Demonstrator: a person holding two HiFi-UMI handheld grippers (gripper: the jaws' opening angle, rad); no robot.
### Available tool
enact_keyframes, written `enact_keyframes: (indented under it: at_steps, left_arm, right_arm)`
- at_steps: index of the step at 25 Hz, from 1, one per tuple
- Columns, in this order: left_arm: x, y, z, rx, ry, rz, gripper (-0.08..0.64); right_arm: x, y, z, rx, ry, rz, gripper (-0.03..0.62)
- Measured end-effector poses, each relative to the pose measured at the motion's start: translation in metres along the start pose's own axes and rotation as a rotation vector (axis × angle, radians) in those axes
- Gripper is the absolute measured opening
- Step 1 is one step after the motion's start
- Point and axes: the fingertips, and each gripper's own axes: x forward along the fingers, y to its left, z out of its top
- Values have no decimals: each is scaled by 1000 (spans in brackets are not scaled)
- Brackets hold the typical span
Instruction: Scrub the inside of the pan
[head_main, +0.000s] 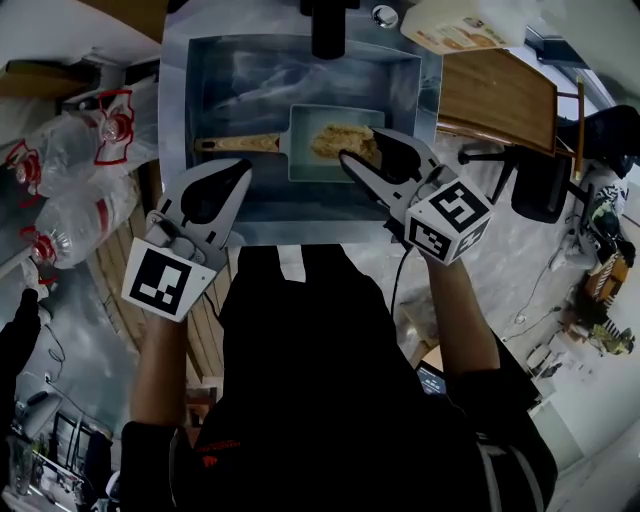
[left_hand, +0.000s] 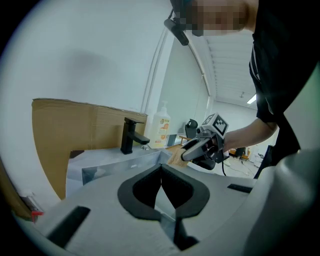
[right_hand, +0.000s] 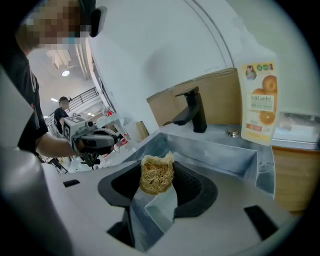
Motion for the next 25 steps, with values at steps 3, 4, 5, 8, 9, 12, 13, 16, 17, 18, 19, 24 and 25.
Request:
enact_keyframes:
  at_steps: [3,4,5,8,9,12,13,16,17,18,19,24,25]
  left_arm:
    - [4,8,-11,-10,14,-4,18]
    - [6,9,-15,-12,20,-6,18]
    - [7,11,-18,-14,25,-8,19]
    - [9,16,-25,-19,34,-11,18]
    - [10,18,-27,-19,34,-12,18]
    - [11,21,-32,-24,34,-14,18]
    - [10,22,-34,-28,36,-14,18]
    - [9,24,-40,-41,39,-15,18]
    - [9,25,-41,-43,38,-16,18]
    - [8,25,-42,-43,38,-18,18]
    - [8,25,-44,-44,38,-21,18]
    - [11,24,-53,-53,45,-43,18]
    - [12,25,-54,-57,43,-45,18]
  right_arm:
    - [18,-10,-10,-27,52,-6,195]
    - [24,-13,-14,-38,70,-9,195]
    - [29,-16,-17,-49,87,-11,195]
    - [43,-24,-27,-93,141,-20,195]
    - [48,-27,-31,-113,161,-25,195]
    - [62,-33,-42,-161,216,-32,195]
    - [67,-34,-45,-172,232,-32,195]
    - [79,-38,-56,-203,276,-31,195]
    - [83,-39,-59,-212,289,-31,195]
    - [86,-41,-62,-219,301,-31,195]
    - [89,-42,-65,-225,314,-31,195]
    - [102,-48,-78,-257,367,-35,195]
    - [105,-49,-79,-263,375,-34,195]
